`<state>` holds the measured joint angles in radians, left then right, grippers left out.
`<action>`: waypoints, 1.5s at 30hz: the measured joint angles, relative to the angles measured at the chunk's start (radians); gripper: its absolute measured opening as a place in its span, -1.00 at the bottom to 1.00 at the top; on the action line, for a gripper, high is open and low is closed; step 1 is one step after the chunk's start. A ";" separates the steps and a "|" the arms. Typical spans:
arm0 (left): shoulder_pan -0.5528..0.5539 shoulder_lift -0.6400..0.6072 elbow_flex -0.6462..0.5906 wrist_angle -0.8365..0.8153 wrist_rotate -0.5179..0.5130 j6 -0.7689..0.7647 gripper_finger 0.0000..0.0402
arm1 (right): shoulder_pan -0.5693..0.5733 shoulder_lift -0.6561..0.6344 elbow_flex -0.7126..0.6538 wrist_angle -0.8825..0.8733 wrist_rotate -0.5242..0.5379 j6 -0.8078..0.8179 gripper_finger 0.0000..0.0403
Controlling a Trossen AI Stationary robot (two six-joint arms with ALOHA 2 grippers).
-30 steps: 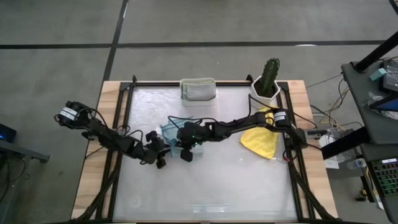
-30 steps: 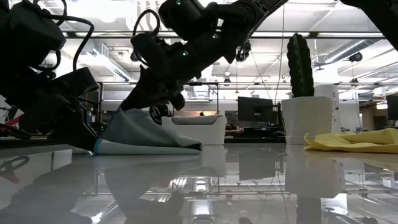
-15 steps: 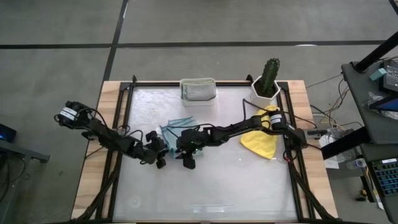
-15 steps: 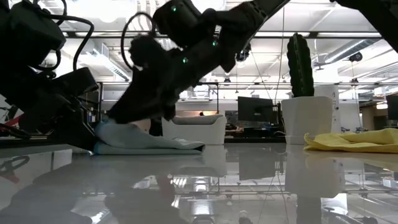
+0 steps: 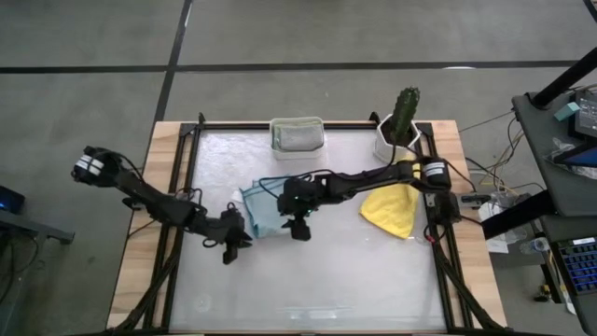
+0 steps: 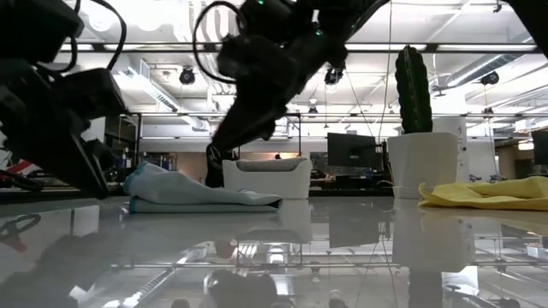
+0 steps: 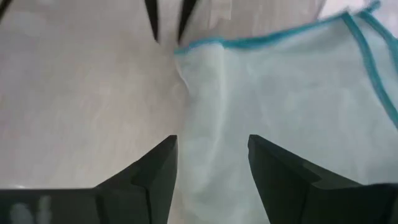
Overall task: Fold microfiber towels
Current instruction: Fold the light blue cloth
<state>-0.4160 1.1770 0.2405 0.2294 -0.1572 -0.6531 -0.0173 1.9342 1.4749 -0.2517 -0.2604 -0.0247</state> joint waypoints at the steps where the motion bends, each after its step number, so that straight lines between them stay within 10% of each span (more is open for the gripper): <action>1: 0.000 -0.017 0.001 -0.011 0.000 -0.007 -0.61 | -0.004 -0.012 -0.018 0.001 0.001 -0.011 -0.07; 19: 0.415 -0.265 0.147 -0.543 -0.057 0.321 -0.41 | -0.084 -0.085 -0.326 0.377 -0.001 -0.120 -0.07; 28: 0.666 -0.169 0.142 -0.479 0.048 0.584 0.02 | -0.118 -0.085 -0.420 0.538 -0.002 -0.117 -0.07; 45: 0.705 0.085 0.151 -0.365 0.122 0.614 0.01 | -0.121 -0.085 -0.472 0.631 -0.005 -0.107 -0.07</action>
<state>0.2886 1.2621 0.3918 -0.1354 -0.0357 -0.0395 -0.1383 1.8492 1.0029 0.3797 -0.2657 -0.1318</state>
